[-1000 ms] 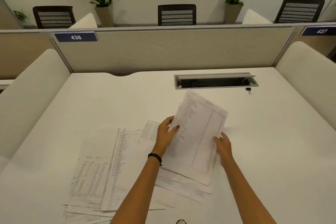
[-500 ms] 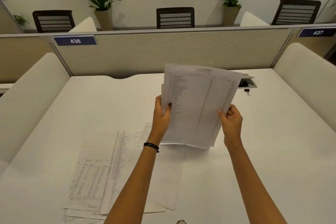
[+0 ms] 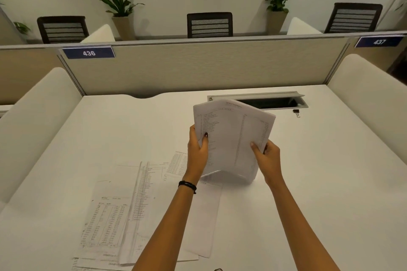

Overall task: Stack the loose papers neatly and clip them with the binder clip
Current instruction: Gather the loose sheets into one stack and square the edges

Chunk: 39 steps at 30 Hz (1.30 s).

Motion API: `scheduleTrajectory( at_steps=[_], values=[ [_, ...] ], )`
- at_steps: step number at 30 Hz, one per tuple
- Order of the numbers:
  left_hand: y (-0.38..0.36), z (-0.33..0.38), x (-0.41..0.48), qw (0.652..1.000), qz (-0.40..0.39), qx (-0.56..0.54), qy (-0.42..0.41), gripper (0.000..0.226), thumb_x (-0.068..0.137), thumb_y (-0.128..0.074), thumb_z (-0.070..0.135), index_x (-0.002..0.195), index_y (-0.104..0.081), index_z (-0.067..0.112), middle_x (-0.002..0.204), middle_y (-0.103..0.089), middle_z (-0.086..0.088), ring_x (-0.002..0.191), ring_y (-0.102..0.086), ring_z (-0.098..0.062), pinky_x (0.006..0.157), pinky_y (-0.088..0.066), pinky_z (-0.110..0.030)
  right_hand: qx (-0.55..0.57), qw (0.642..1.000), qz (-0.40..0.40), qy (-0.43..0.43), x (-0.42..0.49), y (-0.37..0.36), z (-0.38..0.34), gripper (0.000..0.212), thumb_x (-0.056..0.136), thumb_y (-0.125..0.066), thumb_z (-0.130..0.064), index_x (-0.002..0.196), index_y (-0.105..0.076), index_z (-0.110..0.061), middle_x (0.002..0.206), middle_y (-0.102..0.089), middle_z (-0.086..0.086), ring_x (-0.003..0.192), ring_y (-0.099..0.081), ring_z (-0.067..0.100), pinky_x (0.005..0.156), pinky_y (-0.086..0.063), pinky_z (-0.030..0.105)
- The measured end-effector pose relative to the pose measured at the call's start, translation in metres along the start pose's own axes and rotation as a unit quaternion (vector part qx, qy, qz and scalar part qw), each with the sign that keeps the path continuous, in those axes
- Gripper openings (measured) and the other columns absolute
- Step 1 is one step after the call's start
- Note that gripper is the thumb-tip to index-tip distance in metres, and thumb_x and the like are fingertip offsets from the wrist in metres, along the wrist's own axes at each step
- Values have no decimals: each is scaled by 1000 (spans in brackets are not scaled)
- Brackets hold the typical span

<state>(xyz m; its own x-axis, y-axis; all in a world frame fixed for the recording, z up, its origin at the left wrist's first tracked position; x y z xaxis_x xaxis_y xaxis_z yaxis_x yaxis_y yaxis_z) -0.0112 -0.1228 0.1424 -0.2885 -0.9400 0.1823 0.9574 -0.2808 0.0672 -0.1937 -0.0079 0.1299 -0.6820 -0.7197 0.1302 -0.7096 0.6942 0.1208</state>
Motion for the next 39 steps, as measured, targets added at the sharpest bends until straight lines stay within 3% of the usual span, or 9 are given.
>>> scheduleTrajectory(
  at_steps=[5, 9, 14, 19, 26, 31, 39],
  values=[
    [3, 16, 2, 999, 29, -15, -12, 43, 90, -57, 17, 127, -35, 18, 112, -51, 10, 98, -56, -7, 73, -54, -14, -7, 999, 29, 21, 5, 9, -14, 12, 87, -60, -15, 96, -60, -8, 95, -64, 3, 80, -62, 20, 66, -51, 23],
    [5, 10, 1, 1000, -5, -17, -6, 35, 85, -63, 16, 114, -44, 24, 103, -56, 15, 95, -58, -6, 67, -53, -9, 19, 999, 28, -8, 4, 16, -9, 17, 82, -66, -12, 98, -61, -10, 90, -64, -1, 82, -61, 14, 63, -55, 18],
    [4, -7, 1, 996, -51, -43, 59, 29, 83, -66, 16, 111, -59, 13, 108, -65, -3, 95, -61, -20, 82, -56, -33, 38, 999, 23, -26, 2, 19, -8, 9, 81, -67, -10, 89, -63, -12, 88, -65, -4, 79, -61, 18, 59, -52, 17],
    [5, 2, 4, 992, -59, -66, 86, 13, 83, -66, 19, 95, -63, 24, 92, -68, 5, 82, -66, -16, 67, -55, -25, 44, 999, 23, -8, 3, 20, -20, 4, 81, -67, -13, 82, -64, -15, 86, -67, -4, 74, -63, 21, 60, -51, 25],
    [2, -10, -5, 988, -88, -67, 105, 16, 84, -65, 19, 98, -63, 26, 96, -67, 5, 87, -64, -17, 66, -54, -22, 58, 997, -13, -46, -4, 16, -6, 9, 78, -69, -7, 80, -65, -15, 86, -67, -5, 77, -63, 16, 56, -53, 16],
    [5, -11, -6, 988, -69, -73, 113, 12, 85, -63, 20, 92, -63, 30, 91, -67, 4, 83, -64, -18, 65, -52, -27, 51, 998, -15, -43, -4, 14, -9, 12, 79, -68, -7, 76, -64, -18, 84, -67, -5, 75, -62, 18, 62, -52, 25],
    [14, -25, -11, 990, -47, -70, 117, 11, 85, -63, 21, 92, -61, 30, 91, -66, 6, 83, -64, -16, 63, -51, -22, 43, 996, -54, -60, -9, 8, 9, 13, 79, -68, -7, 90, -65, -15, 93, -67, -6, 85, -64, 18, 62, -55, 16]
  ],
)
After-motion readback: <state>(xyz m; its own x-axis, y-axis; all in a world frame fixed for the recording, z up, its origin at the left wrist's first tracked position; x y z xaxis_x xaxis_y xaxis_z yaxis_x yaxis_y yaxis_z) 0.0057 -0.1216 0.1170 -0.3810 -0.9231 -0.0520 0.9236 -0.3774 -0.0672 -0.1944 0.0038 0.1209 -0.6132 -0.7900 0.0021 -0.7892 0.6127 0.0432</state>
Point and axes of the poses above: each hand's wrist, its own x-axis towards the middle knuckle, its own y-axis out of the back of the hand, z = x × y, the point moved 7 cm from there along x, towards the middle knuckle
